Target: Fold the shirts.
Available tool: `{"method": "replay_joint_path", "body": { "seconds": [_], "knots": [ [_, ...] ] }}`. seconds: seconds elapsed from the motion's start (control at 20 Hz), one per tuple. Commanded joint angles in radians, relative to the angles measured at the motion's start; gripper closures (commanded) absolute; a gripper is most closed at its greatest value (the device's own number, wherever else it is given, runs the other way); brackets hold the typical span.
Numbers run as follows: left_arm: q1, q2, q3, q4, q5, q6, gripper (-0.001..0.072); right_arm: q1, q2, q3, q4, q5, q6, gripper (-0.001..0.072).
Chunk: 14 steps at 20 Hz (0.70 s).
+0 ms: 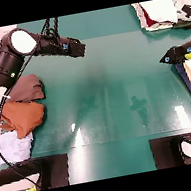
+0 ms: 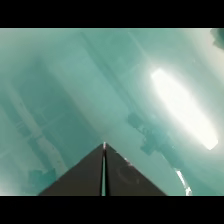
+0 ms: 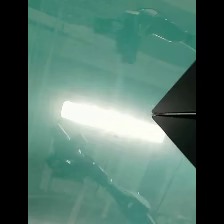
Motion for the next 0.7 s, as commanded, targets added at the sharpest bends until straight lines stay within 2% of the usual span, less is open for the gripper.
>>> {"method": "replay_joint_path", "body": {
  "seconds": [0.0, 0.65],
  "knots": [
    [0.000, 0.000, 0.000, 0.000, 0.003, 0.000, 0.0683, 0.002, 0.001, 0.000, 0.001, 0.002, 0.000, 0.0690],
    [0.000, 0.002, 0.001, -0.035, 0.034, -0.008, 0.0683, 0.002, 0.001, 0.000, 0.001, 0.105, 0.000, 0.0690]
  ]
}}
